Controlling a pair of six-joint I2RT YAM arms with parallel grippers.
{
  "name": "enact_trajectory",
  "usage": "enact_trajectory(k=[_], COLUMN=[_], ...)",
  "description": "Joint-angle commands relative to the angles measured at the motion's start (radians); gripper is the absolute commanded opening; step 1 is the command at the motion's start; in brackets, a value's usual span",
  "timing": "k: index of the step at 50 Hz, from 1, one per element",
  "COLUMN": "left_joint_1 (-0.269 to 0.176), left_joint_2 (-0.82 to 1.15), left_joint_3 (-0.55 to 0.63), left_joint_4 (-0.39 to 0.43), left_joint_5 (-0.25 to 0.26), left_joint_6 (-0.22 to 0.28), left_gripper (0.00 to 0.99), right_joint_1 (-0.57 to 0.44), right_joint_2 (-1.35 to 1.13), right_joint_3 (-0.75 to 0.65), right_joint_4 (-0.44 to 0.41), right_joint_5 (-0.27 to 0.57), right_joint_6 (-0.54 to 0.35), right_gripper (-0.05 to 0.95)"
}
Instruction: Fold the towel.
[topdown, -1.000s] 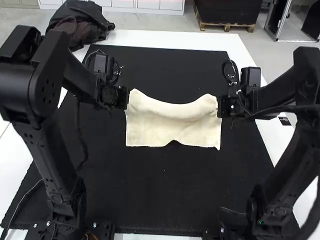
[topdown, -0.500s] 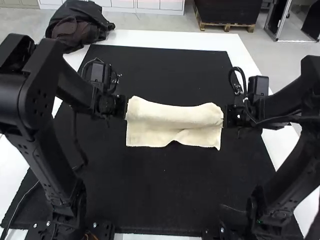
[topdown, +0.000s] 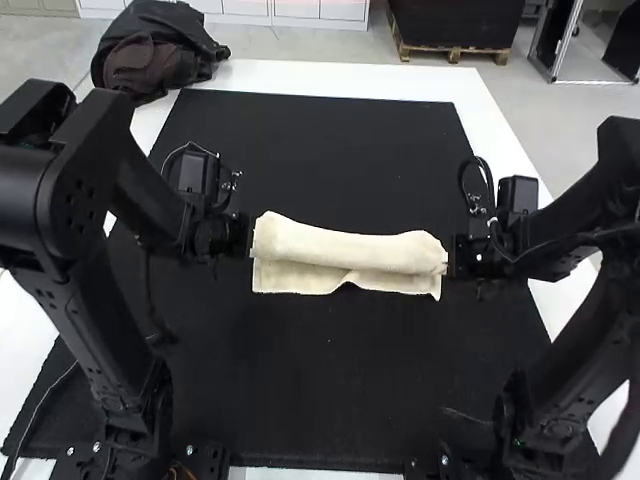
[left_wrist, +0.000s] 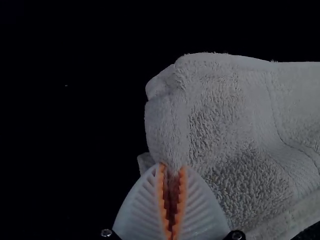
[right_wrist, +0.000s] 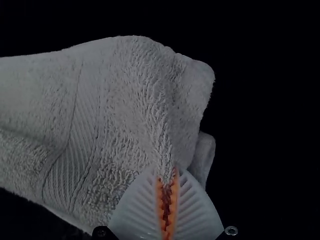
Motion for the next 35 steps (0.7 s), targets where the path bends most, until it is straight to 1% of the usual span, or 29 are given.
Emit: enact_trajectory(k=[1,7,10,22,24,25,26,28,30,31,32,34,35], left_joint_1=[0.002,0.002,0.002,0.002,0.002,0.002,0.002,0.004,0.004,0.007,0.007,0.007,0.007], left_joint_2=[-0.022,-0.016,-0.008,0.047,0.057,0.064,0.068,0.076,0.077,0.077,0.076,0.076,0.077], left_joint_3=[-0.023,-0.047,-0.064,-0.099,-0.101,-0.101,-0.101,-0.101,-0.101,-0.101,-0.101,-0.101,-0.101], left_joint_4=[0.024,0.041,0.067,0.161,0.173,0.179,0.187,0.192,0.193,0.193,0.193,0.192,0.192], left_joint_5=[-0.038,-0.041,-0.041,-0.044,-0.046,-0.046,-0.047,-0.052,-0.055,-0.055,-0.055,-0.055,-0.053], left_joint_6=[-0.005,0.0,0.003,0.012,0.012,0.012,0.012,0.012,0.012,0.012,0.012,0.011,0.011], left_gripper=[0.026,0.026,0.026,0.026,0.026,0.031,0.054,0.161,0.328,0.421,0.474,0.546,0.602], right_joint_1=[-0.022,-0.022,-0.022,-0.022,-0.024,-0.025,-0.025,-0.027,-0.027,-0.027,-0.028,-0.03,-0.031], right_joint_2=[0.039,0.085,0.112,0.186,0.186,0.186,0.186,0.184,0.183,0.181,0.178,0.171,0.166], right_joint_3=[-0.011,-0.012,-0.011,-0.006,-0.006,-0.005,-0.005,0.001,0.006,0.009,0.009,0.011,0.011], right_joint_4=[0.026,0.057,0.081,0.123,0.124,0.124,0.124,0.123,0.115,0.11,0.106,0.096,0.093], right_joint_5=[0.021,0.026,0.03,0.037,0.037,0.035,0.035,0.035,0.035,0.035,0.035,0.035,0.035], right_joint_6=[-0.029,-0.038,-0.039,-0.056,-0.056,-0.056,-0.058,-0.058,-0.058,-0.059,-0.058,-0.059,-0.059], right_gripper=[-0.02,-0.02,-0.02,-0.02,-0.02,0.0,0.04,0.11,0.18,0.22,0.26,0.33,0.36])
